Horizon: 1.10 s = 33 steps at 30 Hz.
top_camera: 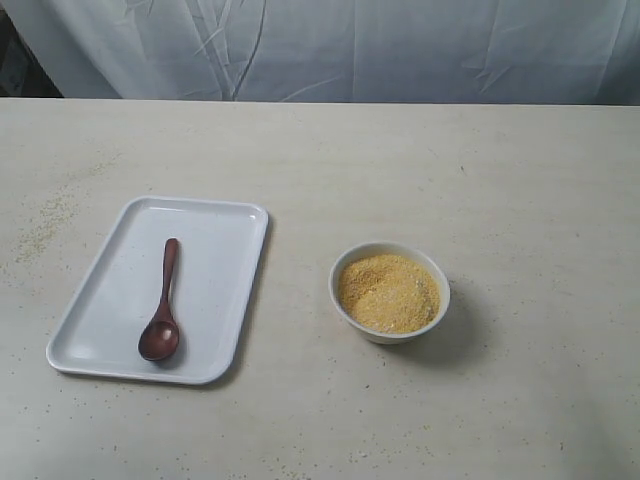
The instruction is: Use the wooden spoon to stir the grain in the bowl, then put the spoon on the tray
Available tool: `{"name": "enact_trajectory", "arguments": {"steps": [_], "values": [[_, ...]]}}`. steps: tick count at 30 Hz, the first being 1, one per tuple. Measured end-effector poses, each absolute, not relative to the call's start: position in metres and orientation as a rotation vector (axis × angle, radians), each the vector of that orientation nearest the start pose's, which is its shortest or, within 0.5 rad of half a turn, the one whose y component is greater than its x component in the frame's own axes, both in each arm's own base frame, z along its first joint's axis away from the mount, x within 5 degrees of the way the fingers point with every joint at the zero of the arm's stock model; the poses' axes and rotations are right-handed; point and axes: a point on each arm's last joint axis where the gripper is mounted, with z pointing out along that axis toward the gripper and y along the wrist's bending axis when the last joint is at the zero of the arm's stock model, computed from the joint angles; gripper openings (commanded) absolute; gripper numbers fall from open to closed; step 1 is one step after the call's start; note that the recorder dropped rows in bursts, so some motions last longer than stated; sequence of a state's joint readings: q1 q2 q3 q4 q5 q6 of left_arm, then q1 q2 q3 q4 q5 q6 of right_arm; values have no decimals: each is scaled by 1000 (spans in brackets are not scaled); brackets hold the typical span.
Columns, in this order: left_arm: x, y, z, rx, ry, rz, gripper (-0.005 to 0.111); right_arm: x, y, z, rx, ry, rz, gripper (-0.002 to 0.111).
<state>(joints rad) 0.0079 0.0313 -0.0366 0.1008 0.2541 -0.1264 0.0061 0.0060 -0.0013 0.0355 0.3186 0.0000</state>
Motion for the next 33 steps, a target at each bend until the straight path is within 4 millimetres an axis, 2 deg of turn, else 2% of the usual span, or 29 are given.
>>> {"name": "enact_trajectory", "arguments": {"steps": [4,33], "values": [[55,2,189,-80,1761,-31,0,54,1,185,17,1807,38,0],[55,2,189,-87,1757,-41,0,54,1,185,17,1807,38,0]]}}
